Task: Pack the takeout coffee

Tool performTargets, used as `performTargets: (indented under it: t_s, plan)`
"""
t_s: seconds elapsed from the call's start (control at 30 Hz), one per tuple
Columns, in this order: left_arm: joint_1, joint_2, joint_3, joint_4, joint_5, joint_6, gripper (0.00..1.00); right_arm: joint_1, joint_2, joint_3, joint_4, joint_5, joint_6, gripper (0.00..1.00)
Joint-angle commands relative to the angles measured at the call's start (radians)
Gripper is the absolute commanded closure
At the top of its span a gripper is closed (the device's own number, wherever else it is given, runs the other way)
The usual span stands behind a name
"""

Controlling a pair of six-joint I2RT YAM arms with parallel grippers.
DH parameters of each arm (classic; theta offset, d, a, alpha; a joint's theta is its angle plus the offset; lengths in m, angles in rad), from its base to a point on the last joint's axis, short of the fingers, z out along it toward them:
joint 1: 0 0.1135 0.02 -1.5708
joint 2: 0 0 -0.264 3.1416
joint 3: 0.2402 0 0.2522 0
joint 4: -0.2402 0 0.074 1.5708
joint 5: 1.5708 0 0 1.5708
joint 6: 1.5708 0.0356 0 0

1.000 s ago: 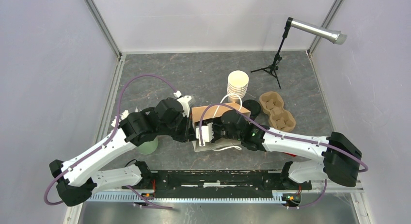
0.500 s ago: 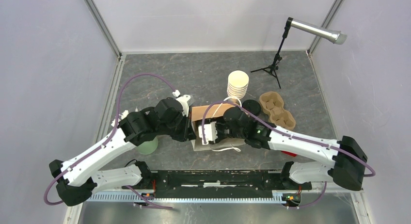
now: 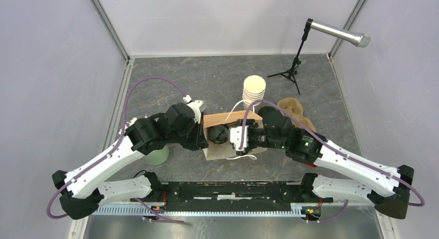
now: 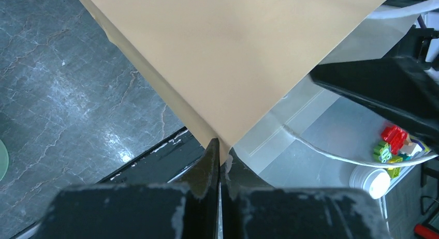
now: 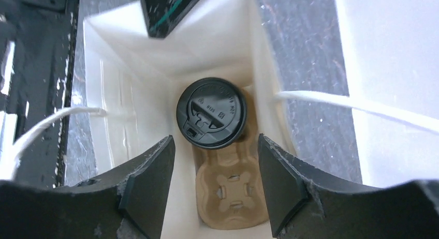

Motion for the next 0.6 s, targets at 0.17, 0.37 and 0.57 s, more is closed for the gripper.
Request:
performTargets:
  t_s: [0.17,0.37,0.57]
  plan:
    - [-0.003,0.010,0.070,-0.020,-0.025,0.023,0.98,-0.002,-0.100,0.188,-0.052,-0.005,0.272,0.23]
    - [-0.003,0.011,0.063,-0.019,-0.012,0.038,0.98,-0.002,-0.165,0.217,-0.018,0.131,0.365,0.19]
    - [-0.003,0.001,0.058,-0.017,-0.005,0.046,0.98,-0.002,-0.213,0.210,0.039,0.323,0.398,0.17]
